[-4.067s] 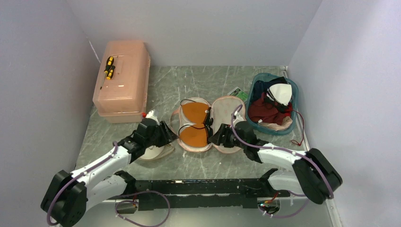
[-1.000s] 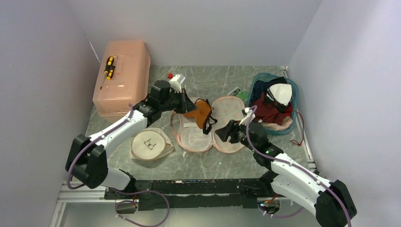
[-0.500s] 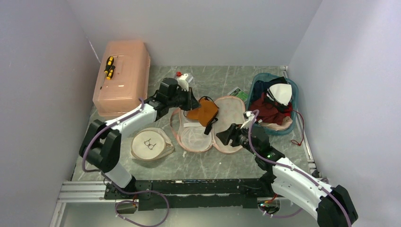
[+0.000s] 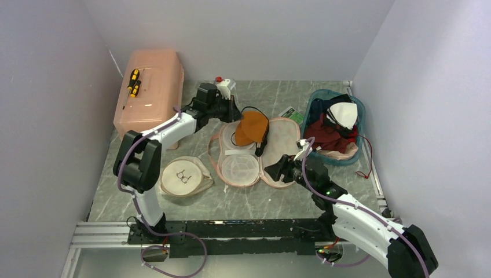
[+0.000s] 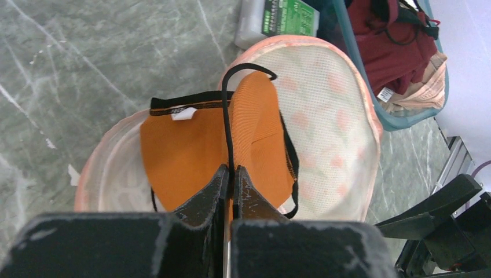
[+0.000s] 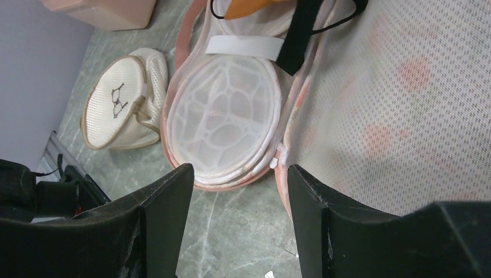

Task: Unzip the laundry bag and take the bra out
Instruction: Adjust the bra in the laundry bag.

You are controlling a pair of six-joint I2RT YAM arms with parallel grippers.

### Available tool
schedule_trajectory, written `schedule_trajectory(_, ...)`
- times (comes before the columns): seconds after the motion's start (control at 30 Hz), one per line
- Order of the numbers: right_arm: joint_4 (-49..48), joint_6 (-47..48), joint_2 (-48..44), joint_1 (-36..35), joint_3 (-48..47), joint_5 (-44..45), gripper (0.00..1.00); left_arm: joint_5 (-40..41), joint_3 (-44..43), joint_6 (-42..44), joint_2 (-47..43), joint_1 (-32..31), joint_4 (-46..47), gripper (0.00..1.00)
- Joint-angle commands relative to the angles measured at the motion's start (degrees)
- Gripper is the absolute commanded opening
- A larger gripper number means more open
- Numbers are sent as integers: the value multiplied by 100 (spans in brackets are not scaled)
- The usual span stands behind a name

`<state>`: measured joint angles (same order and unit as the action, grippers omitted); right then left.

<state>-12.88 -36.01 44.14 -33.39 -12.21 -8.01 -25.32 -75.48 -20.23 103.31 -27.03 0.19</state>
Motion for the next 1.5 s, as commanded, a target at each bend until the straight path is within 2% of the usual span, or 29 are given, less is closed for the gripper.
schedule_trajectory(0.0, -296, 32, -83, 25, 46, -20, 64, -254, -113, -22, 123, 241, 179, 3)
schedule_trajectory(0.47, -201, -291, -133, 25, -59, 370, 67, -85, 229, -962, 940, 531, 755, 3)
schedule_trajectory(0.73, -63, -485, 37, 29, -466, 477, 81, 760, 243, -1087, 1097, 576, 282, 3)
schedule_trajectory(0.83, 24, -578, 156, 34, -636, 649, 81, 748, 182, -1150, 1139, 576, -5, 3)
schedule_trajectory(1.1, -82, -855, 792, 47, -1075, 785, 80, 454, 690, -1585, 616, 498, -10, 3)
schedule_trajectory(1.3, 0, -890, 1168, 52, -1350, 970, 79, 352, 261, -1525, 1088, 299, -366, 3)
schedule_trajectory(1.47, 102, -778, 1167, 58, -1420, 1020, 79, 504, 319, -1571, 941, 242, -398, 3)
